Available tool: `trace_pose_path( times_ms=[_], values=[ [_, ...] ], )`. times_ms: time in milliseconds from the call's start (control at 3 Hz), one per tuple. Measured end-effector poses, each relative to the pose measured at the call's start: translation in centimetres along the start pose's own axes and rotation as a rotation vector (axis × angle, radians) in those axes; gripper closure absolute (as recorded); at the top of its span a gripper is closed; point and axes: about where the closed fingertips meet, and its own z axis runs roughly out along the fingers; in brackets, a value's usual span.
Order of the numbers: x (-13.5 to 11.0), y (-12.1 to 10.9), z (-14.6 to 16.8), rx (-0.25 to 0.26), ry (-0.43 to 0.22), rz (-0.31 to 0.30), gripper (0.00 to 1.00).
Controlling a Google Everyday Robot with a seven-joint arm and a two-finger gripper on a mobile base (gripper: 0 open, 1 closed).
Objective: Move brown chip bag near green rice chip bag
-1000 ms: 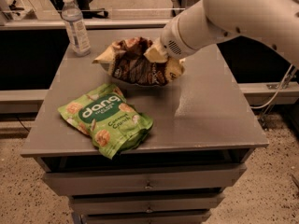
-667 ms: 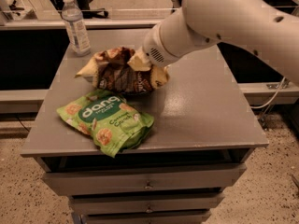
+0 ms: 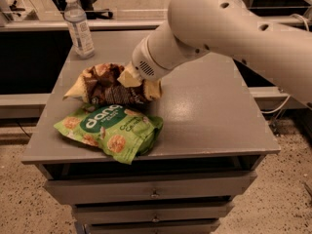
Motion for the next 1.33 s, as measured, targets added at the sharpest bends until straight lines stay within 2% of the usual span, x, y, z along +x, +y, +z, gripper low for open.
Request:
trace_pose_path(
  times_ms=[333,667,1000,1333],
  values=[
    [0.3,0.8,0.7,-0.029,-0.001,0.002,0.12],
    [0.6,1.2,1.2,-0.051,-0.01,-0.001,0.0],
    [2.0,0.3,0.7,-0.081,-0.036,0.008,0.0],
    [5.1,-3.2,-3.1,-0.094,-0.091,0.01,0.0]
  ],
)
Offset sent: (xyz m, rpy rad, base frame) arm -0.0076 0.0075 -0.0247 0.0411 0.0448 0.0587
